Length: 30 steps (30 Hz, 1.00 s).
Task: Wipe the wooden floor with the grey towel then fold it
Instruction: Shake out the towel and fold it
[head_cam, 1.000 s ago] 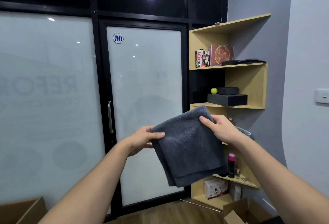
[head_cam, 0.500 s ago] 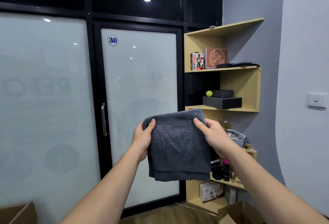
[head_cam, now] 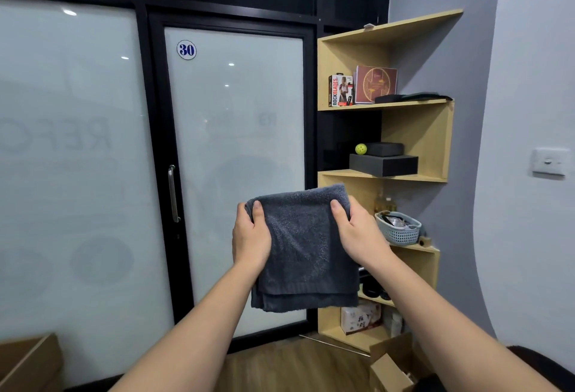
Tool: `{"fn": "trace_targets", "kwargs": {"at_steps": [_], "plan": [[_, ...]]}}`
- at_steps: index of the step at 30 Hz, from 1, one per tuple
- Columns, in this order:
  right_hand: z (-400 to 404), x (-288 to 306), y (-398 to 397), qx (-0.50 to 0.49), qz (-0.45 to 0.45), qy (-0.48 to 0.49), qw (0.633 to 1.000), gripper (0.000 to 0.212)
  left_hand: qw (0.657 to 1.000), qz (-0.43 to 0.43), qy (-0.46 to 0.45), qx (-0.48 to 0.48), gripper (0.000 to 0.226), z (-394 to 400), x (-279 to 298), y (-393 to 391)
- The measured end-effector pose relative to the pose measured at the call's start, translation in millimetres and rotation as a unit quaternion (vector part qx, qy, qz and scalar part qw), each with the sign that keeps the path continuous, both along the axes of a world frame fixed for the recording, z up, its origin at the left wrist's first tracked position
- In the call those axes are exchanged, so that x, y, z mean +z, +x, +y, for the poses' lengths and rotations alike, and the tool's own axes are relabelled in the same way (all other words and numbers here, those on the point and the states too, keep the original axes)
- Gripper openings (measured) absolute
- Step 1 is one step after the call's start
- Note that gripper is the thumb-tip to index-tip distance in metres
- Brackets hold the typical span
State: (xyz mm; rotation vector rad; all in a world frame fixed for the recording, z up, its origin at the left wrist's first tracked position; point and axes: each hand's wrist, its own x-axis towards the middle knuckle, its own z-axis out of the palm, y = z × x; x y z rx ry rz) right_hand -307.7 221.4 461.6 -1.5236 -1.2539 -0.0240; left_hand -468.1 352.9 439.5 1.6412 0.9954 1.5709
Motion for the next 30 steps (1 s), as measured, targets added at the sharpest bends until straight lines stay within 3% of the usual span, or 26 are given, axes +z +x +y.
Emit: {"fn": "trace_targets", "kwargs": {"at_steps": [9,12,18,21,25,30], "plan": [[32.4,-34.9,34.9,0.022,0.151,-0.024,0.988,0.022,0.997,0.062,0.034,0.015,0.032,36.4,-16.4,40.2],[48.9,-48.5,53.3,0.041,0.148,-0.062,0.986,0.031,0.999,0.054,0.008,0.006,0.034,61.2,-36.5,60.5],[109.2,-80.2,109.0,0.036,0.163,-0.061,0.984,0.013,0.998,0.040,-0.042,-0.024,0.034,132.1,-68.8,118.8],[150.7,-88.9,136.6,0.018,0.142,-0.055,0.988,0.015,0.997,0.040,-0.060,-0.039,0.033,175.2,-78.7,152.9],[207.9,-101.5,174.9,0.004,0.136,-0.074,0.988,0.014,0.985,0.030,-0.121,-0.117,0.032,239.5,-93.2,198.2],[263.7,-118.9,232.8,-0.037,0.165,-0.076,0.983,0.012,0.935,0.023,-0.247,-0.254,0.032,294.3,-113.8,252.8]]}}
